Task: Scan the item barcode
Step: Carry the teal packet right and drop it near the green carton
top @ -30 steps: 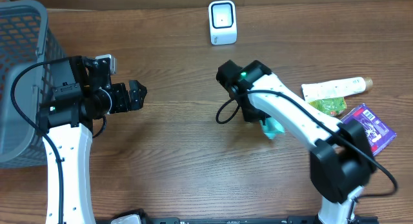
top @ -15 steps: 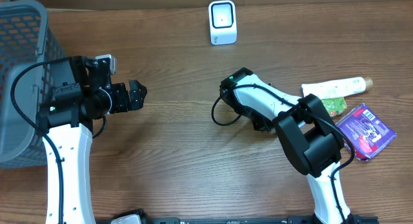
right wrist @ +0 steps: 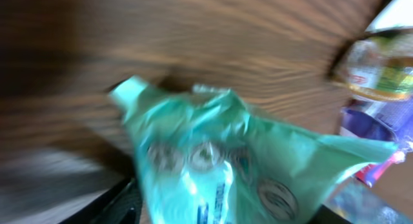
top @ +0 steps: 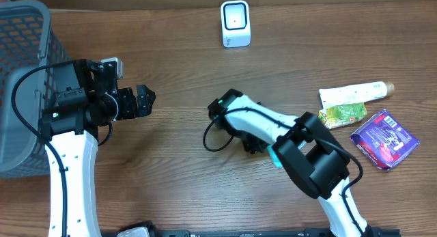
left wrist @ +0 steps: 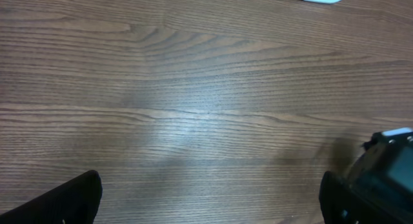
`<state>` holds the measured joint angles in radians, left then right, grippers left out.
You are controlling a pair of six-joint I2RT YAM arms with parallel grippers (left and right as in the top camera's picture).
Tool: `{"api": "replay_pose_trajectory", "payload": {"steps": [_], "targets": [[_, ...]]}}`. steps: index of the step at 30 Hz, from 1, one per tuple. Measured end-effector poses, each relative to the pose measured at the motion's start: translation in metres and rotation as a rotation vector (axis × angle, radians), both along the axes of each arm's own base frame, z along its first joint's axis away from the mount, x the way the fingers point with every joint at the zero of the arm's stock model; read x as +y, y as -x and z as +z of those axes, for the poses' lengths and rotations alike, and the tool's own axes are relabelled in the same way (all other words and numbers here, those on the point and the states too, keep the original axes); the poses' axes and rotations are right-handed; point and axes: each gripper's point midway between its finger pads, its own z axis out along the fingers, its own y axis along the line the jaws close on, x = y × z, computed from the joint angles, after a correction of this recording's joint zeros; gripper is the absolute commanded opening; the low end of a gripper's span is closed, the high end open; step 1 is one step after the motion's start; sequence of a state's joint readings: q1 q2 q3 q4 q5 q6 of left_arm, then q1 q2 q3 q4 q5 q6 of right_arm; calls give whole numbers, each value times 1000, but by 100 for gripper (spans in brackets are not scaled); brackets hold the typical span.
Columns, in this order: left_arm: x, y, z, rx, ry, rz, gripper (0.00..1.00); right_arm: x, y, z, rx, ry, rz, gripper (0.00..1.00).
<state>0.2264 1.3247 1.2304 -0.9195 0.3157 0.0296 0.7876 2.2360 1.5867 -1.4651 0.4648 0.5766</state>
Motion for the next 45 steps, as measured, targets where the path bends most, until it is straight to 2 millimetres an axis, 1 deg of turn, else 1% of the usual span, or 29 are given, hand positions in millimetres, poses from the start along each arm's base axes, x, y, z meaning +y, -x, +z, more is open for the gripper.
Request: {"api": "replay_pose_trajectory", "payload": {"steps": [3,7,9,11,13,15,18,21,25,31,32,33,34,35,38,40,42,45], "targets": [[0,0,0,0,0,0,100,10,6,-2,9,-17,17,62],[0,0,0,0,0,0,100,11,8,-2,14,-21,18,60],[0,0,0,0,0,0,99,12,8,-2,16,-24,15,54],[0,0,0,0,0,0,100,12,8,-2,15,-24,16,45],[0,0,0,0,0,0,100,11,9,-1,17,-17,18,33],[0,0,0,0,0,0,100,7,9,2,17,7,25,30],[0,0,0,0,0,0,100,-2,12,7,37,54,38,30],[0,0,0,0,0,0,100,-13,14,15,61,127,57,36],[0,0,0,0,0,0,100,-29,15,32,84,233,96,42],[0,0,0,0,0,0,100,-35,7,38,53,275,125,47],[0,0,0,0,0,0,100,-36,6,38,50,279,128,50],[0,0,0,0,0,0,100,-36,4,38,46,282,128,59],[0,0,0,0,0,0,100,-37,3,38,41,281,126,72],[0,0,0,0,0,0,100,-37,1,37,33,277,125,82],[0,0,0,0,0,0,100,-30,-13,27,-40,225,117,100],[0,0,0,0,0,0,100,-18,-25,16,-119,161,101,100],[0,0,0,0,0,0,100,-9,-36,12,-186,117,89,100],[0,0,0,0,0,0,100,9,-52,11,-256,11,45,100]]}}
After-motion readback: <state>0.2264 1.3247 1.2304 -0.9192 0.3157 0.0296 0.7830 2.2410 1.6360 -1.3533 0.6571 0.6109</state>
